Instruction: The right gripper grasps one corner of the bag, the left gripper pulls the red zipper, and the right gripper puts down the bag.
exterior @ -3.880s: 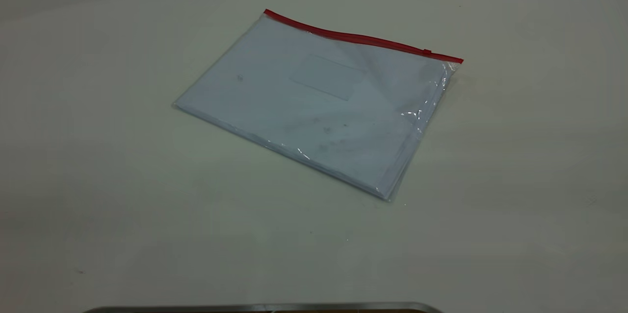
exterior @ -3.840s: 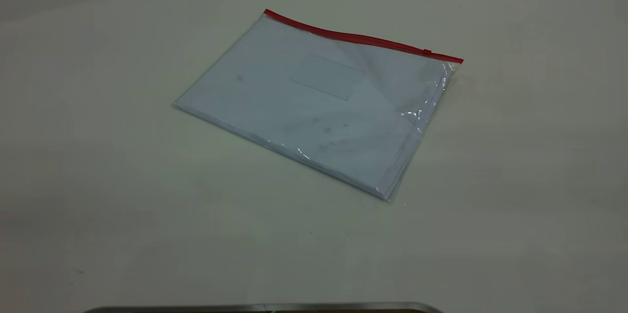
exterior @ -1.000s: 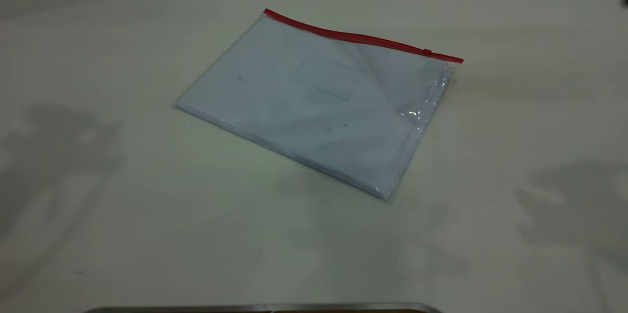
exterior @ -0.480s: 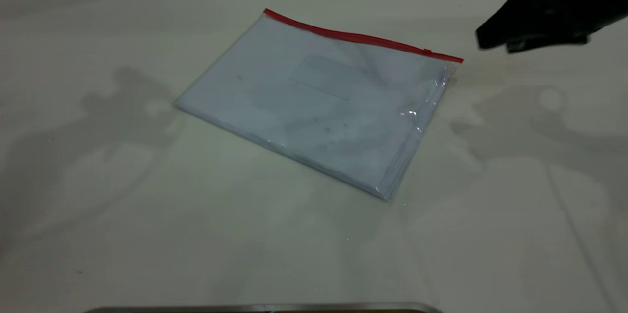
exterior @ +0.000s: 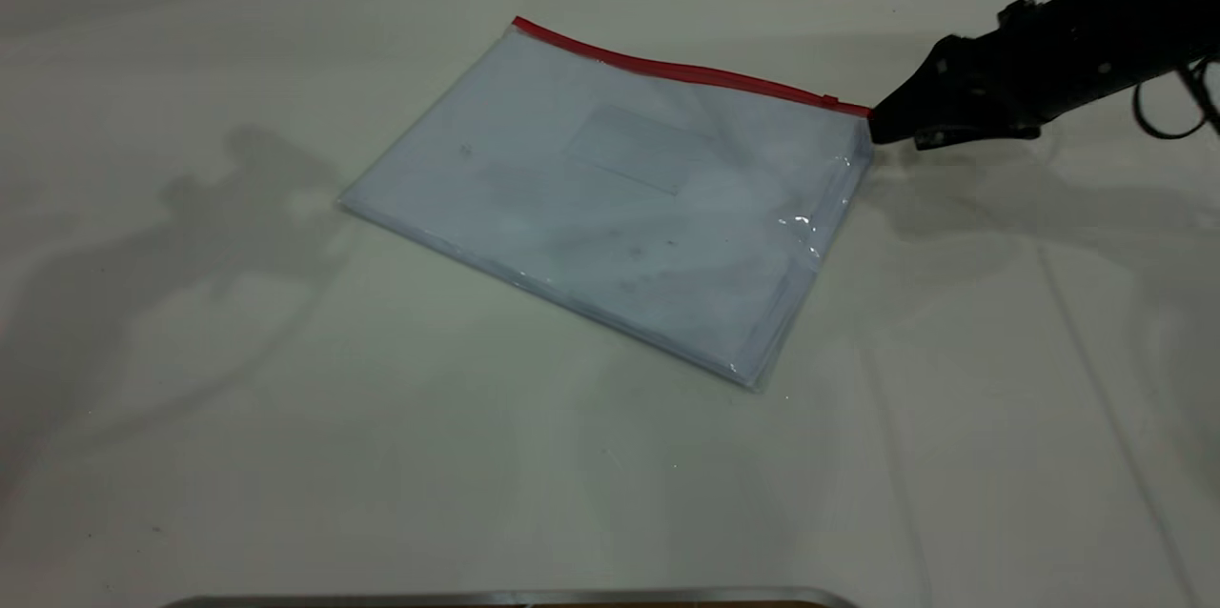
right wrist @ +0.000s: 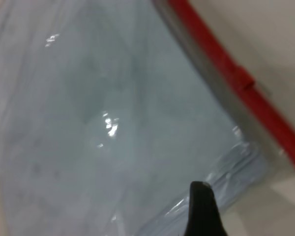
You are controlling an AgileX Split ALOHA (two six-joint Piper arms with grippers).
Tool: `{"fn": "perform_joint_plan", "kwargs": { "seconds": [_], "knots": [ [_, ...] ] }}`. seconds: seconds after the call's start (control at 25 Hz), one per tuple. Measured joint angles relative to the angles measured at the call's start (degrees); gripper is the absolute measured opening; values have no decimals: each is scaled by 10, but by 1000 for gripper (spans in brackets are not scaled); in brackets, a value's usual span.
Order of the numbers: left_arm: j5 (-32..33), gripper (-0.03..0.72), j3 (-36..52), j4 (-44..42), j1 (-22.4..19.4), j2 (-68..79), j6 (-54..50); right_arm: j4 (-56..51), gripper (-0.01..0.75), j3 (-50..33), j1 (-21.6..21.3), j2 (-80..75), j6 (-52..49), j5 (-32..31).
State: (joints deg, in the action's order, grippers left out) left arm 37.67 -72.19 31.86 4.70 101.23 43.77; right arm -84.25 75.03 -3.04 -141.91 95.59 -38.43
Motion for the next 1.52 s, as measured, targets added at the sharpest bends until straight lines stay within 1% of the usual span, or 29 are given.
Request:
{"fn": "perform_joint_plan", "kwargs": {
  "seconds": [0.28,0.48,0.6,0.68,0.76,0.84,0.88,1.0,1.04,1.12,1.24,1.32,1.52],
  "knots": [
    [-3,588,0,1,0,0,0,3,547,54,0,-48,22,-39],
    [-17,588,0,1,0,0,-1,-2,547,64,0,-66,35,-84],
    [-26,588,0,1,0,0,-1,-9,544,65,1,-66,48,-88],
    [-27,588,0,1,0,0,-1,-17,522,65,7,-67,61,-88],
    [-27,588,0,1,0,0,-1,-23,471,67,16,-68,71,-88],
    [-27,588,0,1,0,0,-1,-29,391,70,30,-69,80,-88],
    [-27,588,0,1,0,0,-1,-32,329,70,37,-70,85,-88],
    [-27,588,0,1,0,0,5,-32,93,76,44,-70,97,-102],
    [-27,588,0,1,0,0,13,-28,46,80,44,-70,97,-116],
    [-27,588,0,1,1,0,38,-10,33,99,44,-71,98,-149],
    [-25,588,0,1,7,0,85,47,33,140,52,-71,72,-220],
    [-23,588,-1,1,18,5,118,91,33,171,71,-71,37,-246],
    [-23,588,-1,1,50,45,180,218,33,246,144,-71,-59,-264]
  ]
}}
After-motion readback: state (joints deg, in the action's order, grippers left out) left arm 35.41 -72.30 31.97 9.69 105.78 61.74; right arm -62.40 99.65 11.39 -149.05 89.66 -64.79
